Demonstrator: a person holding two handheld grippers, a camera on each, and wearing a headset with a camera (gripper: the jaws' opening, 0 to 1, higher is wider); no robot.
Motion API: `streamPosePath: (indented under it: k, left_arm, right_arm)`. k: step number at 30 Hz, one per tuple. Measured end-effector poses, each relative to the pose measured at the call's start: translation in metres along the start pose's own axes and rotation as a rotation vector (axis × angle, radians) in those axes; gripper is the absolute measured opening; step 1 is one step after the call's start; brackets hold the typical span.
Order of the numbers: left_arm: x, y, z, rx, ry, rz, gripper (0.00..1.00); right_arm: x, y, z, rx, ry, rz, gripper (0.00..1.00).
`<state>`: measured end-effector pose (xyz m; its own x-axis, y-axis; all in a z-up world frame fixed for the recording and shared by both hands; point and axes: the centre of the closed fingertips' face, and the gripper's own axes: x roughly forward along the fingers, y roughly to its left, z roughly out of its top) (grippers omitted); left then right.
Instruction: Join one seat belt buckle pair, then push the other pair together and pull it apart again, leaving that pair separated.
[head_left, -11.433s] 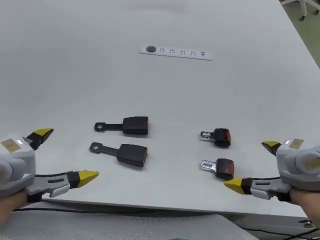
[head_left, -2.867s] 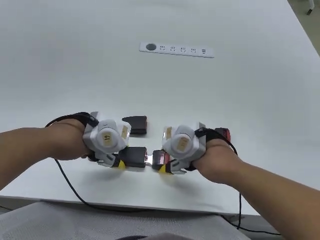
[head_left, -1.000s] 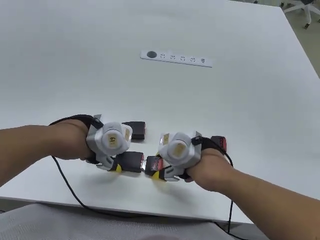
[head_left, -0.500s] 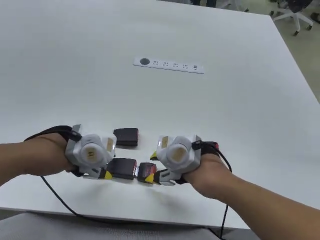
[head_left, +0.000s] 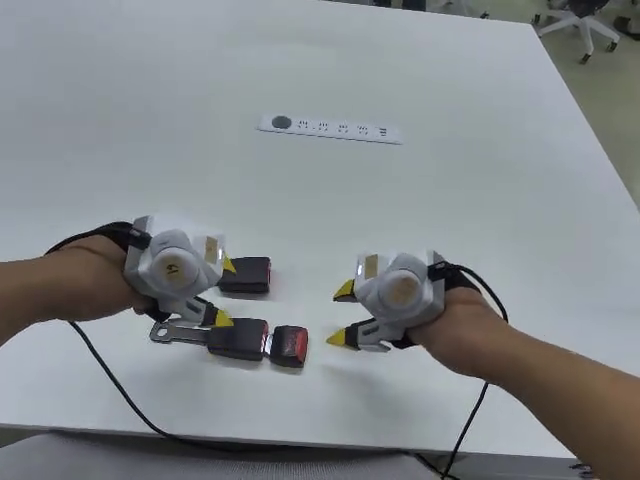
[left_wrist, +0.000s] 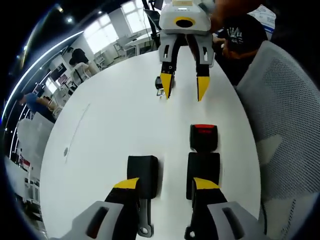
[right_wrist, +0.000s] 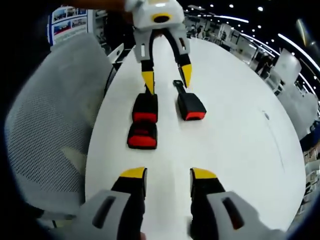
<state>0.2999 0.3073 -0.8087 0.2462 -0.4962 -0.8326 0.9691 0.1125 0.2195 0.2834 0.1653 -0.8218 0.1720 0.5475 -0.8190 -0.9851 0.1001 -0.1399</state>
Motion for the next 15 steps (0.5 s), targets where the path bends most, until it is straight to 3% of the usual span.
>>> streamPosePath:
  k: [10, 13, 15]
  left_arm:
    - [0.01, 0.031, -0.004, -0.02, 0.028, 0.009, 0.45]
    - [0.015, 0.039, -0.007, -0.024, 0.04, 0.017, 0.49]
    - [0.019, 0.039, -0.011, -0.018, 0.05, 0.006, 0.46]
  right_arm:
    - [-0.023, -0.045, -0.062, 0.057, 0.077, -0.056, 0.37]
    - [-0.026, -0.05, -0.075, 0.062, 0.099, -0.063, 0.37]
    - [-0.027, -0.053, -0.082, 0.063, 0.11, -0.066, 0.37]
